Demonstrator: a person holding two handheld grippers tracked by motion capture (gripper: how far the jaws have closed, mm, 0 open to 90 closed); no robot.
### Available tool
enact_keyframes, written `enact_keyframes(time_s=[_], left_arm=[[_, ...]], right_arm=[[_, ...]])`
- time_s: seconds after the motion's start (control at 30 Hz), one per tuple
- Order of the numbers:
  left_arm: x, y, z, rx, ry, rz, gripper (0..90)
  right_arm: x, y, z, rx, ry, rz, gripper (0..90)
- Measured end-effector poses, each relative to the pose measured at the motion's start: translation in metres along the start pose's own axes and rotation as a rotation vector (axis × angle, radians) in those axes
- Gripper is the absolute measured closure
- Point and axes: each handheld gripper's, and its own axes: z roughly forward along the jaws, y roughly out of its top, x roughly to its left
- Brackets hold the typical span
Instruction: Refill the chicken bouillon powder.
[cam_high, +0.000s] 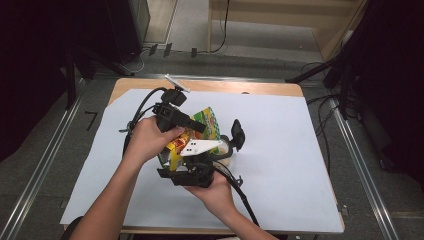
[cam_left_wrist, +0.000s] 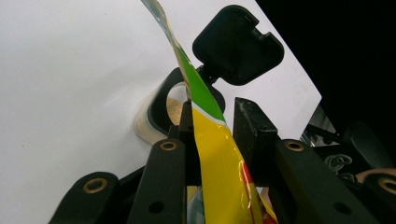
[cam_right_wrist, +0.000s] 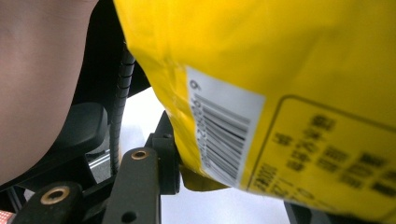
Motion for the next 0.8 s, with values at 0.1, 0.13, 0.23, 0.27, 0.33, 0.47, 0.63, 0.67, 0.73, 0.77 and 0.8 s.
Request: enact_keyframes(time_s=[0.1,0.13,0.23,0.27,0.33,0.47,0.63,0.67,0.73,0.77,0.8], left_arm=[[0.001,0.0,0.0013,0.004,-0.002,-0.006,74.2],[0.0019,0.0002,0.0013,0.004,-0.004,-0.008,74.2],[0.0025,0.0003,0.0005,0.001,-0.01,-0.007,74.0],[0.0023,0.0002,0.0004,-0.001,-0.01,-0.01,74.0],[0.0025,0.0003,0.0002,-0.001,-0.012,-0.011,74.0],[0.0027,0.0002,-0.0002,0.0,-0.013,-0.011,74.0],[0.003,0.0003,-0.0005,-0.003,-0.018,-0.014,74.0],[0.003,0.0003,-0.0007,-0.003,-0.018,-0.012,74.0],[0.0029,0.0003,-0.0007,-0.005,-0.018,-0.011,74.0],[0.0027,0.0003,-0.0005,-0.004,-0.016,-0.01,74.0],[0.0026,0.0003,-0.0003,-0.004,-0.015,-0.011,74.0]], right_arm=[[-0.0008,-0.0007,0.0005,0.005,0.002,0.006,60.7],[-0.0008,-0.0005,0.0003,0.006,0.002,0.006,60.7],[-0.0002,0.0001,-0.0002,0.004,0.004,0.009,60.6],[0.0,0.0003,-0.0005,0.004,0.004,0.008,60.6],[0.0003,0.0005,-0.0007,0.004,0.002,0.006,60.6],[0.001,0.0009,-0.0009,0.005,0.0,0.004,60.6],[0.0016,0.0013,-0.0013,0.004,-0.001,0.003,60.6],[0.0018,0.0015,-0.0015,0.003,-0.004,-0.001,60.6],[0.0018,0.0016,-0.0016,0.003,-0.004,-0.002,60.6],[0.0018,0.0016,-0.0018,0.003,-0.005,-0.003,60.6],[0.0017,0.0015,-0.0015,0.002,-0.005,-0.002,60.6]])
